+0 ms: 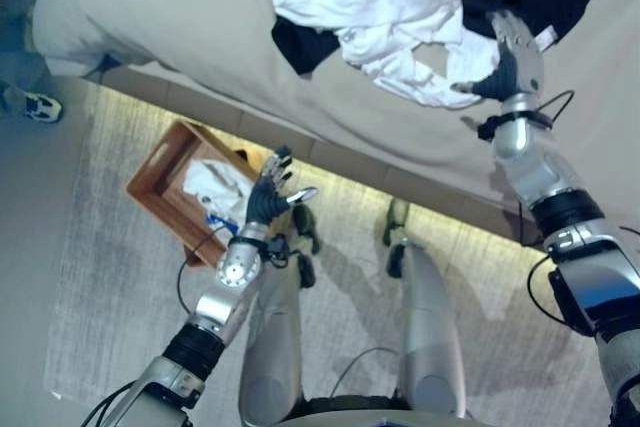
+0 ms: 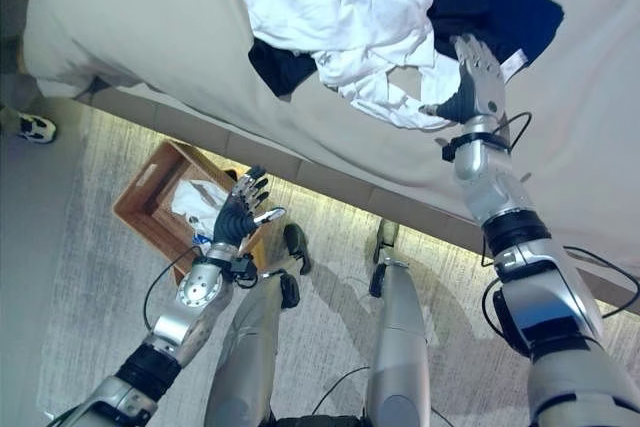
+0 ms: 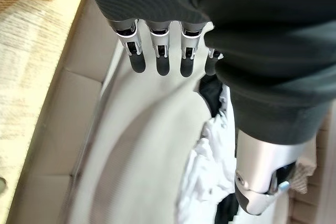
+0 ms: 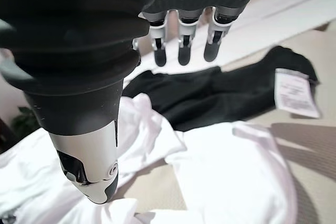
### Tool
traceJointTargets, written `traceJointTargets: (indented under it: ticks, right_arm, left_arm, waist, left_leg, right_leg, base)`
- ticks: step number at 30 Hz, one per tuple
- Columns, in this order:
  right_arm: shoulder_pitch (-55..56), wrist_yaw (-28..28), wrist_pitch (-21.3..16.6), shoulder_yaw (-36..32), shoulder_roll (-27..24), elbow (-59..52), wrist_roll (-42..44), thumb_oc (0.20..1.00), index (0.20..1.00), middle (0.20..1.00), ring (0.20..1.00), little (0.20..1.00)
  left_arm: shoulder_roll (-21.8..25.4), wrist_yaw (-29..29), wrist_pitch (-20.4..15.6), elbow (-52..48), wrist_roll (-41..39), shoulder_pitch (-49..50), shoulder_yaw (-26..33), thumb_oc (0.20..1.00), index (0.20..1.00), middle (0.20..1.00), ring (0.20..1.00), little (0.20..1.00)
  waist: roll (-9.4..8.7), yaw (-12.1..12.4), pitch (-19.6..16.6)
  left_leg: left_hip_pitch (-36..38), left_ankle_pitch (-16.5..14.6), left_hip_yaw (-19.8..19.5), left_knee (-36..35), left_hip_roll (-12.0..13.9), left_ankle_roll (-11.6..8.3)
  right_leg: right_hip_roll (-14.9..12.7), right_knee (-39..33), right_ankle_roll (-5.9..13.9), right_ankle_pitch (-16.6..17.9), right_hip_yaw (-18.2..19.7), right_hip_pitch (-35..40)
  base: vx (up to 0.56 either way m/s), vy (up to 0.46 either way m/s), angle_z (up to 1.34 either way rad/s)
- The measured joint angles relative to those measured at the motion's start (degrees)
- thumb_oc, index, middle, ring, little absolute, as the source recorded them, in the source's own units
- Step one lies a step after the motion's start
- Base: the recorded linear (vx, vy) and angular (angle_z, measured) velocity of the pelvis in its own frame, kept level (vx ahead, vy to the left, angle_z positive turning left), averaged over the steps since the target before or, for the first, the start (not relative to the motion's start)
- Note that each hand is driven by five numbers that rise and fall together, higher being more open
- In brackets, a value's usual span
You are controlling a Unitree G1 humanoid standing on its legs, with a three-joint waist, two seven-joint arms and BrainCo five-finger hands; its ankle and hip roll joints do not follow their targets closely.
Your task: Pick up clothes into the bucket
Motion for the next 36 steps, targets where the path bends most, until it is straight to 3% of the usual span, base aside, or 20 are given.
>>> traceJointTargets:
  ticks: [15, 22, 26, 27, 36]
  right_arm:
    - [-12.1, -2.6, 1.6, 9.3, -3.0, 8.6, -4.0, 1.0, 1.0, 1.0, 1.0, 1.0]
    - [-14.4, -2.5, 1.6, 13.4, -4.8, 10.4, -4.6, 1.0, 1.0, 1.0, 1.0, 1.0]
    - [-15.9, -1.8, 1.6, 16.4, -4.7, 13.9, -4.6, 1.0, 1.0, 1.0, 1.0, 1.0]
    - [-17.6, -0.8, 1.6, 18.4, -4.3, 17.9, -4.6, 0.2, 0.2, 0.2, 0.2, 0.2]
    - [-25.0, 3.6, 5.6, 19.0, -0.3, 30.0, -4.9, 0.2, 0.2, 0.2, 0.2, 0.2]
  left_arm:
    - [0.2, 2.2, -0.4, -2.4, 0.0, 0.0, 1.0, 1.0, 1.0, 1.0, 1.0, 1.0]
    - [1.3, 2.7, -0.7, -4.8, -0.1, 0.2, 1.4, 1.0, 1.0, 1.0, 1.0, 1.0]
    - [2.3, 3.0, -0.7, -4.8, -0.1, 0.4, 1.6, 1.0, 1.0, 1.0, 1.0, 1.0]
    - [2.3, 3.0, -0.7, -5.0, -0.1, 0.4, 2.0, 1.0, 1.0, 1.0, 1.0, 1.0]
    - [2.4, 3.4, 0.3, -5.3, -0.2, 1.2, 2.2, 1.0, 1.0, 1.0, 1.0, 1.0]
  waist:
    - [0.02, 2.9, 0.0]
    - [0.01, 3.0, 0.0]
    - [0.01, 3.2, 0.0]
    - [0.01, 3.5, 0.0]
    - [-0.07, 4.3, 0.0]
  left_leg:
    - [-9.1, -0.3, -1.6, 4.2, -2.2, 1.09]
    - [-15.5, -4.5, -3.1, 14.7, -2.4, 2.44]
    - [-17.5, -5.8, -3.1, 17.4, -2.5, 2.79]
    - [-17.9, -5.9, -3.1, 17.4, -2.7, 2.78]
    - [-18.3, -5.8, -3.1, 17.1, -3.8, 3.01]
  right_leg:
    - [-2.9, 5.6, -1.19, -1.3, -0.1, -8.5]
    - [-4.5, 14.5, -1.69, -5.0, 0.1, -13.3]
    - [-5.4, 17.1, -1.6, -5.8, 0.6, -15.3]
    - [-5.7, 17.1, -1.38, -5.9, 0.6, -15.7]
    - [-6.8, 16.6, -1.04, -5.7, 0.7, -15.7]
  base:
    - [0.0, -0.004, 0.09]
    - [0.02, -0.016, 0.1]
    - [0.0, 0.0, 0.01]
    - [0.0, 0.004, 0.05]
    - [0.0, 0.026, 0.04]
